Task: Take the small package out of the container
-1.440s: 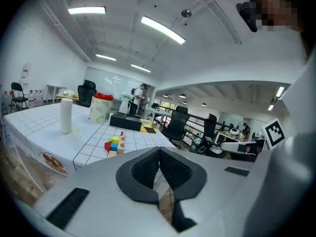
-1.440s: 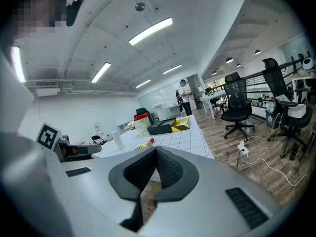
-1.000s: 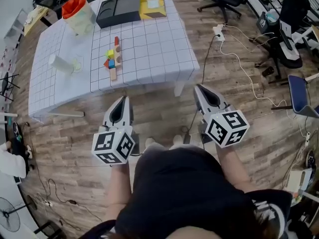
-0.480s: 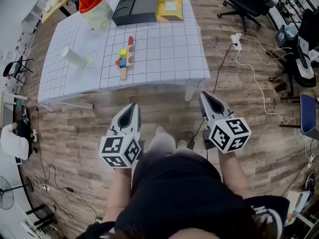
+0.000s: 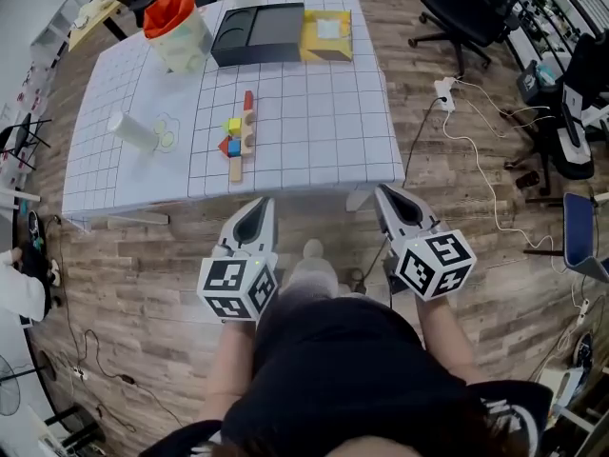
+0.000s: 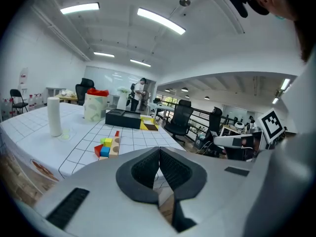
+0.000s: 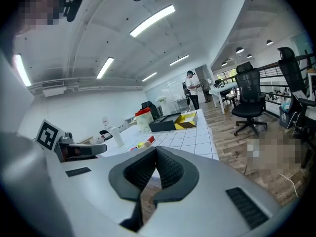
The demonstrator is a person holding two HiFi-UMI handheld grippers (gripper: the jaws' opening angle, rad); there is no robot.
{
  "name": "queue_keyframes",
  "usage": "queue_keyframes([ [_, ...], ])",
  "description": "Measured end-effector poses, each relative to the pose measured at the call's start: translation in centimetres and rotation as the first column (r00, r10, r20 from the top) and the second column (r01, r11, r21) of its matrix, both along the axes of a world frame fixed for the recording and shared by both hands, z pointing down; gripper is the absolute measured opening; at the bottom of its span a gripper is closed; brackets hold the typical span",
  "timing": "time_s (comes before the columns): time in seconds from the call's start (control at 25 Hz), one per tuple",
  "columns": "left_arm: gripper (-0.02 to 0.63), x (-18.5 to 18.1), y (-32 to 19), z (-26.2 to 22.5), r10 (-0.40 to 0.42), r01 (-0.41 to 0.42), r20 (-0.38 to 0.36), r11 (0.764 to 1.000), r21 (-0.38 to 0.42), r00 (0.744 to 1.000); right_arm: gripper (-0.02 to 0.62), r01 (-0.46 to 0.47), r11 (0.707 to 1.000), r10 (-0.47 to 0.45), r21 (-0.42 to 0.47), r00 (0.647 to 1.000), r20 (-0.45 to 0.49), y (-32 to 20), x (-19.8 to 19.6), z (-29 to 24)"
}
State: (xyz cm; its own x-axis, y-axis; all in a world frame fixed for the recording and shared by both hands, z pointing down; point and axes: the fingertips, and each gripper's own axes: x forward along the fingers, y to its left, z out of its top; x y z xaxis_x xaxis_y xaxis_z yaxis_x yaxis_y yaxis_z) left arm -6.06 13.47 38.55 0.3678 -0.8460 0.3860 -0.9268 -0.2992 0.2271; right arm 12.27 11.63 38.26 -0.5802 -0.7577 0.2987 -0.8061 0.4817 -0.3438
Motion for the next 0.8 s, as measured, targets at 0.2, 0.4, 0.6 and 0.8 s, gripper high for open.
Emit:
queue_keyframes([
  [0.2,0.028,-1.6,-3.7,0.3,0.021,-0.021,-0.01,1.0,-0.018,1.0,0.014,-0.001,1.0,0.001,-0.003,1.0,-0.023,-3.6,-2.0,-0.2],
  [0.4,0.028,-3.7,-7.1,0.4,0.033,-0.033,-0.006,0.999,-0.018,0.999,0.014,0.013,1.0,-0.014,-0.005,0.999,-0.036,-7.0,-4.6,-0.3],
  [0.6,0.028,-5.8,-9.2,0.7,0.044,-0.044,-0.004,0.999,-0.024,0.999,0.014,0.028,1.0,-0.027,0.014,0.997,-0.067,-9.9,-7.0,-0.5],
  [0.8,0.028,-6.0,-10.9,0.5,0.093,-0.092,0.003,0.995,-0.03,0.996,0.014,0.025,0.999,-0.021,0.034,0.996,-0.091,-12.1,-7.9,-1.1],
])
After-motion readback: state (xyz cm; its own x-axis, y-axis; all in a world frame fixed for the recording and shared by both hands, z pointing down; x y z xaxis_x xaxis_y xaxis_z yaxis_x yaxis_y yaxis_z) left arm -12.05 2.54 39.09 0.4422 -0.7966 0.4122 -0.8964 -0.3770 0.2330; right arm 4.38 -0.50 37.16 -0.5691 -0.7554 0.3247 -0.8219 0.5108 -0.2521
